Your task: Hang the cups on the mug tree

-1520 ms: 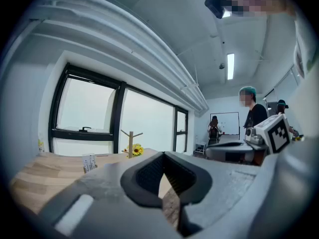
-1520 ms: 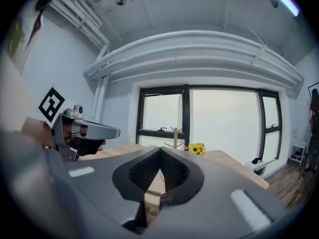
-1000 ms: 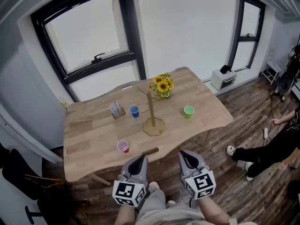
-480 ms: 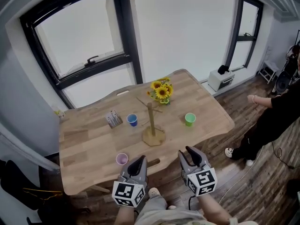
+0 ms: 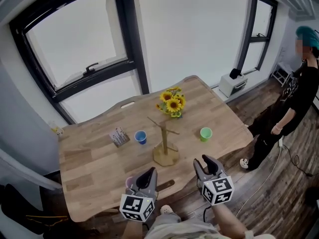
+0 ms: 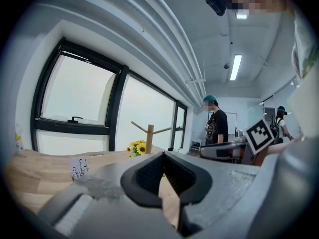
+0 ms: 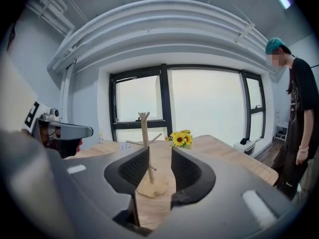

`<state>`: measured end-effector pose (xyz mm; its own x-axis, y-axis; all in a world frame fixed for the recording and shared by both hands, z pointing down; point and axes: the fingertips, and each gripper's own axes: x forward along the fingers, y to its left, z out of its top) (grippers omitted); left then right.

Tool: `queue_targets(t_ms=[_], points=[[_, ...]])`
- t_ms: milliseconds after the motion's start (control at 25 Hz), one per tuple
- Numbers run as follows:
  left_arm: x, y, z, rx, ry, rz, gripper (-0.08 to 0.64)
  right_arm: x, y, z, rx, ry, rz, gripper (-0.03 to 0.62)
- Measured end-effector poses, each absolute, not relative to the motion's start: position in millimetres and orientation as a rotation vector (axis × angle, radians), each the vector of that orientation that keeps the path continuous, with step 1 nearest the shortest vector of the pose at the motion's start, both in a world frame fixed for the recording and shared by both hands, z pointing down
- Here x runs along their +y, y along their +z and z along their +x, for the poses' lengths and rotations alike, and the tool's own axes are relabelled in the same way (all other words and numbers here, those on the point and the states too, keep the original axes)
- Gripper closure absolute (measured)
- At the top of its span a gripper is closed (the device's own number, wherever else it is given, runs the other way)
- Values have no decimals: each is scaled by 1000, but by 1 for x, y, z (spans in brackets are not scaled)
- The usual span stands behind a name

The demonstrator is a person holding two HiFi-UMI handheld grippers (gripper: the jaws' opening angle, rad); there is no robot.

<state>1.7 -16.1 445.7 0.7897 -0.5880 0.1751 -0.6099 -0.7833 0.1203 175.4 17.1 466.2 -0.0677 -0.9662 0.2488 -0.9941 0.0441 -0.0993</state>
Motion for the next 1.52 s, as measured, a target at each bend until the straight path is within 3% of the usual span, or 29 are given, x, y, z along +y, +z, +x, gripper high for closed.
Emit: queue_targets(t_ms=[560,1520], points=[[-73,470,13,-939,216,2752,560,-42,501,241,-2094,706,2168,449],[-117,493,19,-1218,302,2530,559,-102,640,373,-1730,1392,2187,449]])
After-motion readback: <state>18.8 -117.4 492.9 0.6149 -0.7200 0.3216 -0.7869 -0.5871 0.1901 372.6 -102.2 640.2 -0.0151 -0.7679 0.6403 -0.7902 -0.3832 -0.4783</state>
